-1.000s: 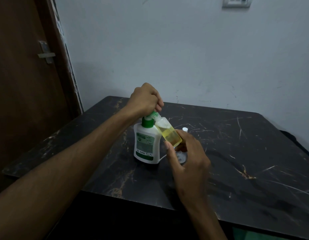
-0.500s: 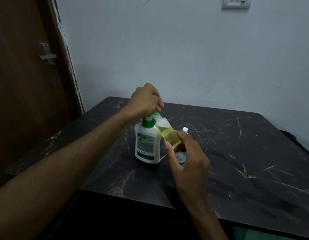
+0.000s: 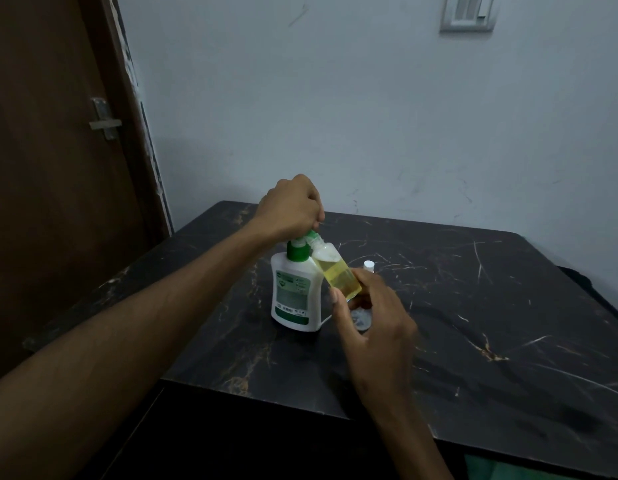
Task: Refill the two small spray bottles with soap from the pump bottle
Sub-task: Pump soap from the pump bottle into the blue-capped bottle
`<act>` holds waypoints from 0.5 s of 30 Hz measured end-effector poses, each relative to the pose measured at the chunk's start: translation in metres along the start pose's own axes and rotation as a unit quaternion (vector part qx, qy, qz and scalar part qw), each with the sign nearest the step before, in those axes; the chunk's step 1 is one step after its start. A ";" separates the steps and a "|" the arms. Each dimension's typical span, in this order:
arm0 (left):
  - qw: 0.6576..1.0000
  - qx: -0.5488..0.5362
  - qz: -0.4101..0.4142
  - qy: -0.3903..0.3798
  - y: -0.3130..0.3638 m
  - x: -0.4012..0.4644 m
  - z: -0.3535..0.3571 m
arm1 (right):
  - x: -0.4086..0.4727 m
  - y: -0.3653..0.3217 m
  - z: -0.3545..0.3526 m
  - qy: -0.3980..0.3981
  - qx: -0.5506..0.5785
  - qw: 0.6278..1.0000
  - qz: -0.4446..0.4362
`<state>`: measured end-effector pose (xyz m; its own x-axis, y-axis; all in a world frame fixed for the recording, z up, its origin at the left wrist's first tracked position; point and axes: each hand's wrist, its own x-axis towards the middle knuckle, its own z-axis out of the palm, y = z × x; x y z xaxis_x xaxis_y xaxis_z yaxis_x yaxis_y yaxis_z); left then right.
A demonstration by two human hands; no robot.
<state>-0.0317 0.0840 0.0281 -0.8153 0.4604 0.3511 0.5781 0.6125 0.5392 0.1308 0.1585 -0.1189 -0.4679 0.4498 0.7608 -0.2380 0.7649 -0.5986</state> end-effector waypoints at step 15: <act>1.000 0.008 0.008 0.015 0.000 -0.002 0.004 | 0.000 0.000 0.000 -0.006 0.004 1.000 0.001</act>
<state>-0.0300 0.0855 0.0243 -0.8068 0.4505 0.3823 0.5908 0.6157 0.5214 0.1311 0.1587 -0.1187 -0.4785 0.4465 0.7561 -0.2438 0.7596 -0.6029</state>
